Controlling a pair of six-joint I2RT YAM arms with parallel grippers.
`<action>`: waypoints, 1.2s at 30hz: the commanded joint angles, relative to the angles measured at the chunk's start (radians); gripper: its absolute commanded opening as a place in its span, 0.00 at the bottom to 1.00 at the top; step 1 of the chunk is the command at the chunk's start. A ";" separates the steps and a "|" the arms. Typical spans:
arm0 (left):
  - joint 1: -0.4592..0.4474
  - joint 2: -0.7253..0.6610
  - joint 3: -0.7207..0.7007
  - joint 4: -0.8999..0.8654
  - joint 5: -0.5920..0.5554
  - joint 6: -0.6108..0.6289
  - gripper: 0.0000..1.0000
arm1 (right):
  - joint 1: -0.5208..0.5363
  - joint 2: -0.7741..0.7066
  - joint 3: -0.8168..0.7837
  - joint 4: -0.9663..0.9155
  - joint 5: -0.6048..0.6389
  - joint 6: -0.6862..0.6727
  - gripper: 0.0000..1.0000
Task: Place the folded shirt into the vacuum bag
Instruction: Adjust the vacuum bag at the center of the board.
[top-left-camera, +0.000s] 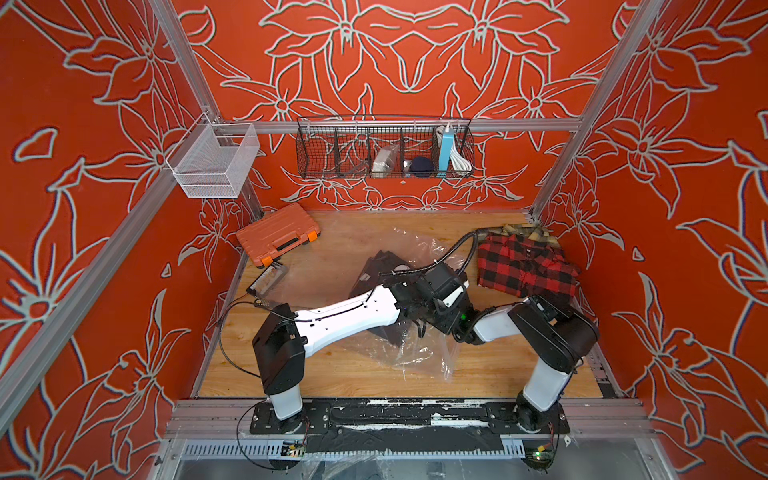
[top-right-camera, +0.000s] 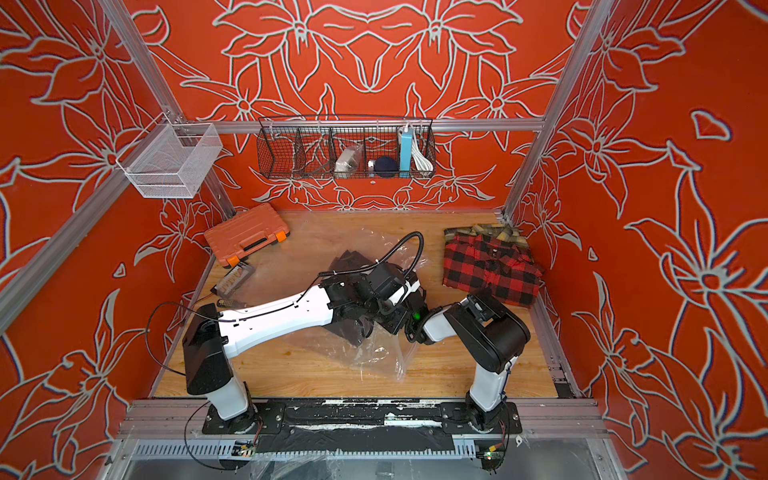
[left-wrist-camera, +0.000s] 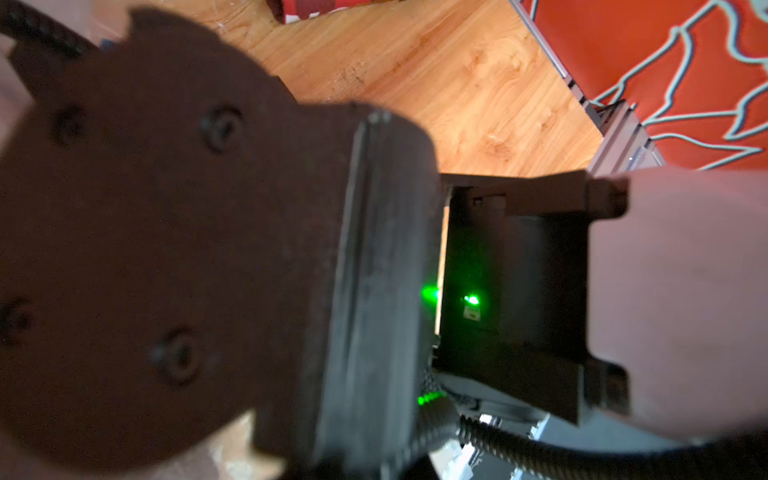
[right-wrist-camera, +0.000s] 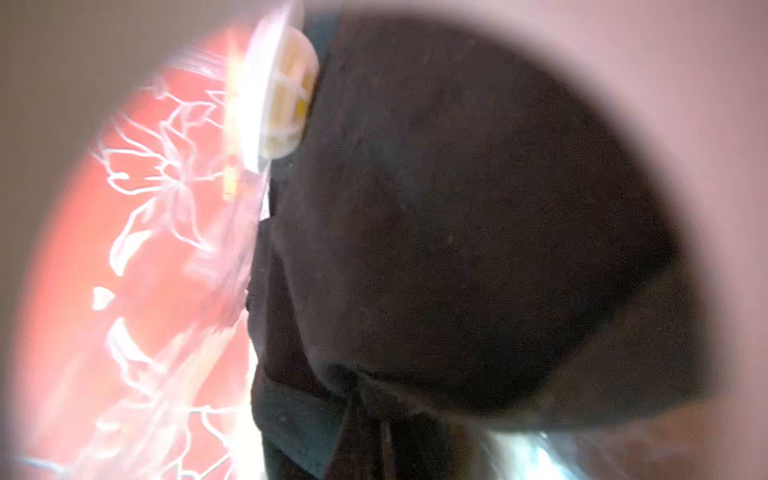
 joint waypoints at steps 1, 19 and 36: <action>-0.051 0.007 0.017 0.193 0.170 0.006 0.06 | 0.032 0.034 0.052 0.083 0.057 0.042 0.00; -0.071 0.037 0.155 0.174 0.192 0.013 0.05 | 0.100 0.126 0.136 0.103 0.076 0.103 0.00; -0.037 -0.109 0.000 0.168 0.084 0.012 0.05 | 0.073 -0.019 0.090 -0.114 0.075 0.081 0.49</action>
